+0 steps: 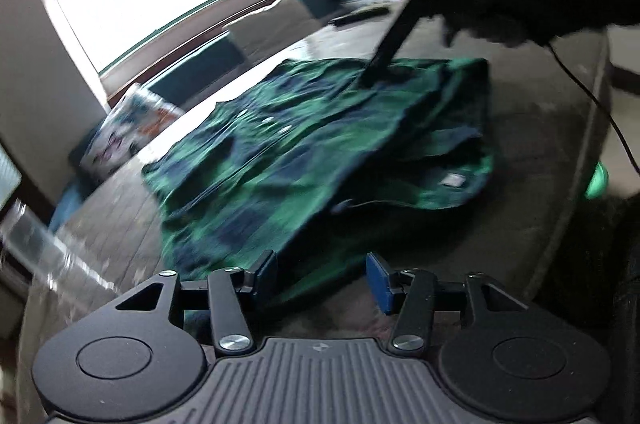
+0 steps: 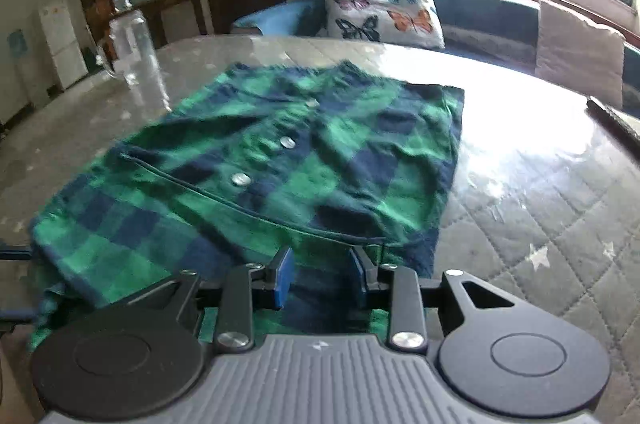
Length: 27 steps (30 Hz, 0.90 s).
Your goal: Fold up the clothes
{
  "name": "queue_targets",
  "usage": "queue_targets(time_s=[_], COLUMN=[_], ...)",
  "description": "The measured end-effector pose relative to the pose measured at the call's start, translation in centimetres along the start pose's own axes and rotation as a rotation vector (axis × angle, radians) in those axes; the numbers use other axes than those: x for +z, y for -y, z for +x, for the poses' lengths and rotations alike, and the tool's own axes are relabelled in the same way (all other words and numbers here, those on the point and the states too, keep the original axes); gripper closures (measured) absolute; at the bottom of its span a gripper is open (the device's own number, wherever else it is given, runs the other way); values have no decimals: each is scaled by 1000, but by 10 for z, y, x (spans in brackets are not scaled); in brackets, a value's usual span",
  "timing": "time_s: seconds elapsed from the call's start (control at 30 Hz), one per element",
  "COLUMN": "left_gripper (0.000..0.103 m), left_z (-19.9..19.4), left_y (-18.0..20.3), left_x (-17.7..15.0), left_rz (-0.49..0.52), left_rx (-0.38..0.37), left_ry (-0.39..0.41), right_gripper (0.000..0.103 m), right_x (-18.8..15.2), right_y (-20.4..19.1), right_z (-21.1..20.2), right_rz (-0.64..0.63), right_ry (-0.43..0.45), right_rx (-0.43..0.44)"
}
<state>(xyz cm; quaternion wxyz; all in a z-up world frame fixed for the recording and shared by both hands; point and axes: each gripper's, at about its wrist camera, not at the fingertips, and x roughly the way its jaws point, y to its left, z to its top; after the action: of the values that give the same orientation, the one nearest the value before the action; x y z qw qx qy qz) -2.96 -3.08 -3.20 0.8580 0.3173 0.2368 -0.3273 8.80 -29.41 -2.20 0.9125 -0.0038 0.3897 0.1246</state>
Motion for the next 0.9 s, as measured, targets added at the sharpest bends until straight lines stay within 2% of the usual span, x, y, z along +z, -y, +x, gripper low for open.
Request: queue_targets(time_s=[0.13, 0.2, 0.27, 0.33, 0.37, 0.4, 0.43, 0.53, 0.6, 0.67, 0.77, 0.83, 0.9], left_gripper=[50, 50, 52, 69, 72, 82, 86, 89, 90, 90, 91, 91, 91], left_z=[7, 11, 14, 12, 11, 9, 7, 3, 3, 3, 10, 15, 17], left_y=[6, 7, 8, 6, 6, 3, 0, -12, -22, -32, -45, -53, -57], left_x=[6, 9, 11, 12, 13, 14, 15, 22, 29, 35, 42, 46, 47], left_rz=[39, 42, 40, 28, 21, 3, -20, -78, -117, -157, -203, -228, -249], left_rx=[-19, -27, -39, -52, -59, -66, -74, -70, -63, -57, -54, -54, -59], left_ry=[27, 39, 49, 67, 77, 88, 100, 125, 136, 147, 153, 155, 154], right_gripper=[71, 63, 62, 61, 58, 57, 57, 51, 42, 40, 25, 25, 33], right_x=[-7, -11, -15, -19, -20, -22, -24, -30, -34, -38, -44, -51, -55], right_y=[0, -6, -14, -21, -23, -26, -29, -37, -42, -47, -56, -63, -68], right_z=[-10, -20, -31, -39, -43, -48, -53, -67, -77, -86, -91, -86, -75], right_rz=[-4, -44, -95, -144, -162, -182, -205, -269, -315, -361, -427, -489, -529], right_ry=[-6, -11, -19, -23, -24, -25, -26, -29, -28, -25, -14, -6, 0], right_rx=[13, 18, 27, 36, 41, 46, 55, 77, 96, 115, 138, 119, 91])
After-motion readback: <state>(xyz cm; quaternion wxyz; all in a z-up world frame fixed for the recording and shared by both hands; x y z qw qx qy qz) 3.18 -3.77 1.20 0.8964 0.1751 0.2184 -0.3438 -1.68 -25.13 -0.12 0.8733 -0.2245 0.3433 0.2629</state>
